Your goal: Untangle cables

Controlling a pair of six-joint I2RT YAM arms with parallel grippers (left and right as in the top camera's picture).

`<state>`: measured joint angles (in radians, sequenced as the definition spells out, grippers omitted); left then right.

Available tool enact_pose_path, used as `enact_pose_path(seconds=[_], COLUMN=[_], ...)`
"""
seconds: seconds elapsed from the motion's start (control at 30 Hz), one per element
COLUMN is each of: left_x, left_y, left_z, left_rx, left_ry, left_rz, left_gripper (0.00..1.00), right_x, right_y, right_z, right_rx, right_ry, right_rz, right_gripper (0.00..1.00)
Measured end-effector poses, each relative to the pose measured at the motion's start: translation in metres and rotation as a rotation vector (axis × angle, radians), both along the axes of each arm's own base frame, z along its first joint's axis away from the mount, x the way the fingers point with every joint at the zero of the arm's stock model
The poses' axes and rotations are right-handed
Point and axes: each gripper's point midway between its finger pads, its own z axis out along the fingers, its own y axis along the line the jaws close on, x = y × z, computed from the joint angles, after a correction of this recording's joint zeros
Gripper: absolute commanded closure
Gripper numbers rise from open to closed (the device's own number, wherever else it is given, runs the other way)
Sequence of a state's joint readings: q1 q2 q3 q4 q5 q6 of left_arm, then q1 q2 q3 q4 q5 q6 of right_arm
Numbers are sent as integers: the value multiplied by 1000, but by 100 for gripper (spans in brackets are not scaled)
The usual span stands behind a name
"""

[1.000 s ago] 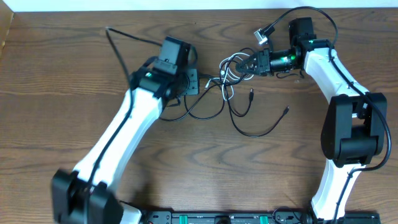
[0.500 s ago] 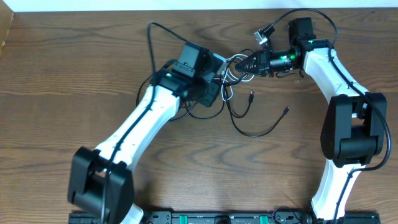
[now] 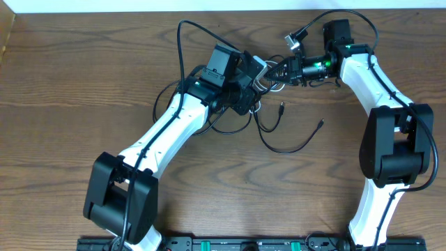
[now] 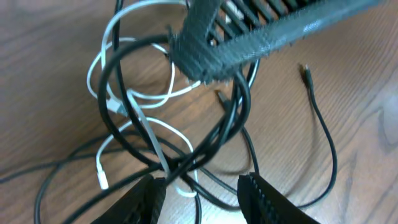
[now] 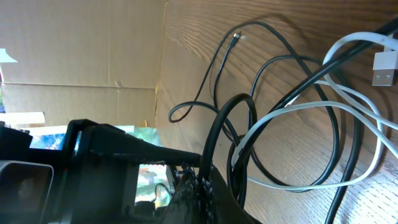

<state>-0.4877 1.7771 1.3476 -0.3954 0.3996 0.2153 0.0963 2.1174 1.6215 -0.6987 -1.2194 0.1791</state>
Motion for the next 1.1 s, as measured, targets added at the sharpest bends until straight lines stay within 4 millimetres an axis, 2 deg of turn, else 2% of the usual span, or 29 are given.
enact_pose_path(seconds=[0.13, 0.37, 0.47, 0.53, 0.7, 0.8, 1.1], left_x=[3, 11, 11, 12, 14, 14, 12], left_y=[-3, -6, -7, -7, -12, -15, -16], left_z=[-7, -35, -39, -39, -34, -32, -31], left_rx=[0, 22, 26, 22, -2, -15, -21], left_ry=[2, 17, 24, 18, -1, -10, 4], left_rz=[-8, -25, -25, -25, -44, -59, -58], left_gripper=[56, 56, 56, 62, 88, 92, 93], right_x=[0, 0, 0, 0, 0, 0, 1], right_y=[0, 0, 0, 0, 0, 0, -1], right_z=[0, 0, 0, 0, 0, 0, -1], right_rx=[0, -2, -3, -3, -2, -2, -9], right_ry=[0, 0, 0, -1, -1, -1, -1], right_rz=[0, -1, -1, -1, -1, -1, -4], right_gripper=[99, 99, 99, 99, 99, 99, 99])
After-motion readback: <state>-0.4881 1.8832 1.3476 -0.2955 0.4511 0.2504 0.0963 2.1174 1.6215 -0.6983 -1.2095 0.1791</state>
